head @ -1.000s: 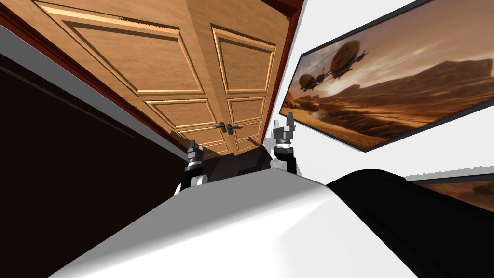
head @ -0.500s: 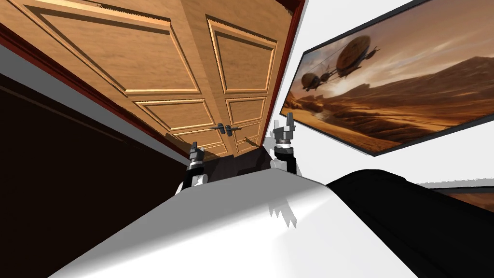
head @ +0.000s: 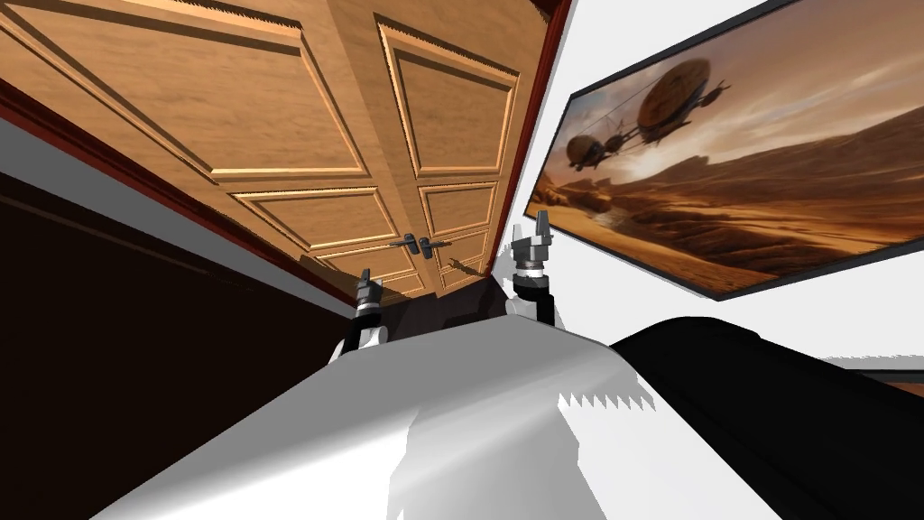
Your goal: Pull the door open
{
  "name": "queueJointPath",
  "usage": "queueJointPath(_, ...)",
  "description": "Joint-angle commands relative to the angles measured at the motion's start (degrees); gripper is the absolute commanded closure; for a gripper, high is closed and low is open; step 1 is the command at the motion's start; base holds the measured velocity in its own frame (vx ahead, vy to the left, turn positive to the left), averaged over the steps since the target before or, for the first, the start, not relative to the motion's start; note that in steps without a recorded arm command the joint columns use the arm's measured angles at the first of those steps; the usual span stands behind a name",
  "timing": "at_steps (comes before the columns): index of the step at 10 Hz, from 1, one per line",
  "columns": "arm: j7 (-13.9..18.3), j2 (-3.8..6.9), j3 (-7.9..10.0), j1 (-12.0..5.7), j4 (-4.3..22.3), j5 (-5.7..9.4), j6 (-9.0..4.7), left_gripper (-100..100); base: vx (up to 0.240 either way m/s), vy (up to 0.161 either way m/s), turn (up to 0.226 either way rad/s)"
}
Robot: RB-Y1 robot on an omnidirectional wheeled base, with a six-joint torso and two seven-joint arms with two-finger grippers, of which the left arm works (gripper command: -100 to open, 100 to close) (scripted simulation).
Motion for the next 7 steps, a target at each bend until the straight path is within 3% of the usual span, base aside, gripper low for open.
queueJointPath(1, 0.42, 0.34, 0.4, -1.05, 2.0, 0.21, 0.32, -100, 0.099, 0.001, -0.038)
queueJointPath(7, 1.92, 1.67, 1.58, -3.86, 8.77, 0.99, 0.73, -100, 0.1, 0.004, -0.035)
